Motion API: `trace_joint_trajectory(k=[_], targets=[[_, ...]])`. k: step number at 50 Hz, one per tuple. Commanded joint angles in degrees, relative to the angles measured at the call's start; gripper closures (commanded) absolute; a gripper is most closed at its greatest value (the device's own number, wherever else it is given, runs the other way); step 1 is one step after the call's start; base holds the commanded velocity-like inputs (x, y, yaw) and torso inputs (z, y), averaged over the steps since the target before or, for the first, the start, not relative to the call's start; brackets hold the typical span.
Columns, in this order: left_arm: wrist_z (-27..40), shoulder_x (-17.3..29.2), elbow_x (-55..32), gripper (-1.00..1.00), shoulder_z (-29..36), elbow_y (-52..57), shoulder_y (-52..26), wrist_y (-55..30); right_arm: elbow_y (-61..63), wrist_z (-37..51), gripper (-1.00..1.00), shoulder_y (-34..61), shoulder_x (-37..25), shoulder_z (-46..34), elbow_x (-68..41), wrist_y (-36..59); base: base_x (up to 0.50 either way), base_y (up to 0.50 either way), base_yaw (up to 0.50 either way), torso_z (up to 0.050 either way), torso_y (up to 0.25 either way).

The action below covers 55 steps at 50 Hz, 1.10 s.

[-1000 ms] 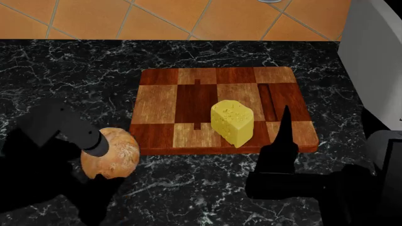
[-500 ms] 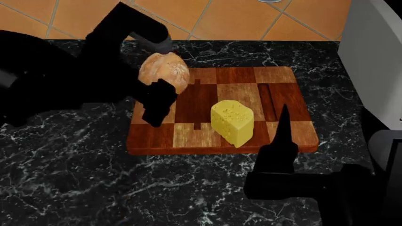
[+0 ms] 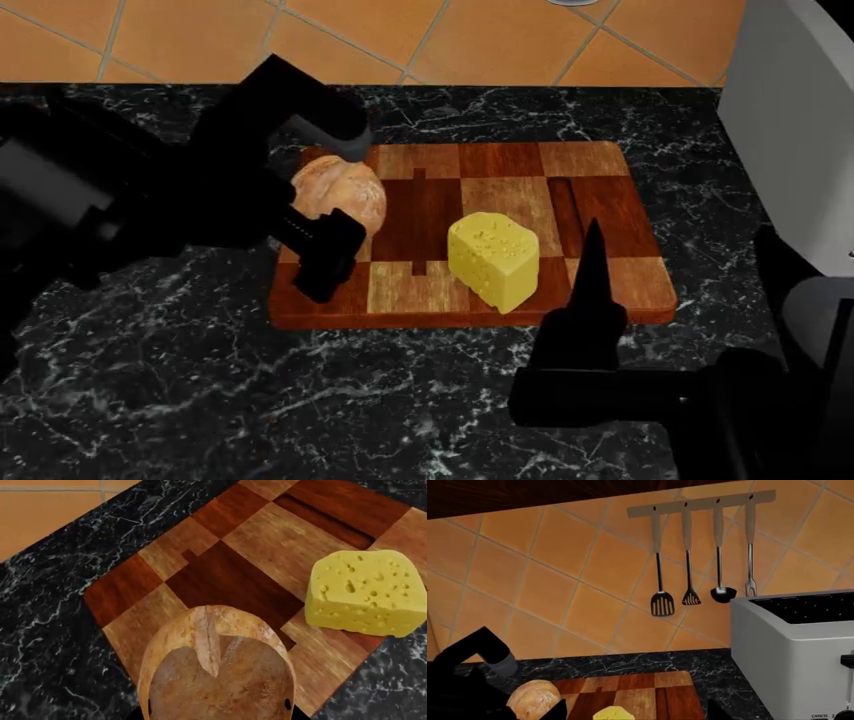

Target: Place the bread and cheese on the cutting board.

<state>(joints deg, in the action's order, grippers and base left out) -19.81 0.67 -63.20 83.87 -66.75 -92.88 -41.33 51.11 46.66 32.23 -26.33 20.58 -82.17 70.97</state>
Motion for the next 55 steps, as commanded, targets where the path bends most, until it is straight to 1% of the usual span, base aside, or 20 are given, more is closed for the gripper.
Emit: trace_joint_trajectory(k=[1, 3, 4, 6, 8, 9, 13, 32, 38, 39, 40, 41, 47, 55], targets=[[3.33, -0.67, -6.42, 1.00, 1.39, -1.47, -0.21, 2.77, -0.23, -2.20, -1.00, -1.49, -0.08, 0.13, 2.11, -1.21, 0.00, 0.00, 0.00, 0.000, 0.000], [4.27, -0.67, -8.72, 1.00, 2.09, -1.67, -0.31, 3.37, -0.24, -2.45, -1.00, -1.67, -0.04, 0.06, 2.41, -1.40, 0.00, 0.00, 0.00, 0.000, 0.000], [5.92, -0.67, -10.72, 1.00, 1.97, -2.10, -0.25, 3.61, -0.27, -2.69, -1.00, -1.79, 0.00, 0.00, 2.64, -1.52, 0.00, 0.00, 0.00, 0.000, 0.000], [6.74, -0.67, -12.52, 1.00, 2.56, -1.88, -0.40, 6.28, -0.40, -3.37, -1.00, -2.12, 0.12, -0.21, 3.52, -1.76, 0.00, 0.00, 0.00, 0.000, 0.000], [6.76, -0.67, -12.64, 1.00, 3.21, -1.32, -0.20, 8.76, -0.51, -3.64, -1.00, -2.24, 0.22, -0.43, 3.91, -1.94, 0.00, 0.00, 0.00, 0.000, 0.000], [7.37, -0.67, -13.38, 1.00, 3.40, -1.19, -0.11, 8.18, -0.56, -3.77, -1.00, -2.30, 0.26, -0.52, 4.08, -2.03, 0.00, 0.00, 0.00, 0.000, 0.000], [6.78, -0.67, -13.13, 1.00, 3.72, -0.86, 0.20, 8.50, -0.73, -4.04, -1.00, -2.59, 0.03, -0.39, 4.25, -2.35, 0.00, 0.00, 0.00, 0.000, 0.000], [6.78, -0.67, -13.13, 1.00, 3.72, -0.86, 0.20, 8.50, -0.77, -4.00, -1.00, -3.29, -0.53, -0.90, 3.93, -3.20, 0.00, 0.00, 0.00, 0.024, -0.193], [6.78, -0.67, -13.13, 1.00, 3.72, -0.86, 0.20, 8.50, -0.85, -4.14, -1.00, -3.46, -0.51, -1.22, 3.95, -3.52, 0.00, 0.00, 0.00, 0.005, -0.012], [6.78, -0.67, -13.13, -1.00, 3.72, -0.86, 0.20, 8.50, -0.82, -4.15, -1.00, -3.59, -0.63, -1.15, 3.91, -3.56, 0.00, 0.00, 0.00, 0.000, 0.000], [6.78, -0.67, -13.13, -1.00, 3.72, -0.86, 0.20, 8.50, -0.88, -4.26, -1.00, -3.83, -0.61, -1.00, 4.03, -3.73, 0.00, 0.00, 0.00, 0.000, 0.000], [9.49, -0.67, -15.67, -1.00, 4.23, 0.37, -0.38, 7.15, -0.86, -4.25, -1.00, -3.80, -0.58, -1.16, 4.07, -3.74, 0.00, 0.00, 0.00, 0.000, 0.000], [9.52, -0.67, -16.04, -1.00, 4.33, 0.46, -1.12, 6.80, -0.91, -5.46, -1.00, -4.54, -0.39, -1.15, 5.68, -4.69, 0.00, 0.00, 0.00, 0.000, 0.000], [8.52, -0.67, -15.38, -1.00, 4.03, -1.11, -3.94, 6.25, -0.74, -5.66, -1.00, -4.82, -0.47, -1.71, 5.90, -5.00, 0.00, 0.00, 0.00, 0.000, 0.000]])
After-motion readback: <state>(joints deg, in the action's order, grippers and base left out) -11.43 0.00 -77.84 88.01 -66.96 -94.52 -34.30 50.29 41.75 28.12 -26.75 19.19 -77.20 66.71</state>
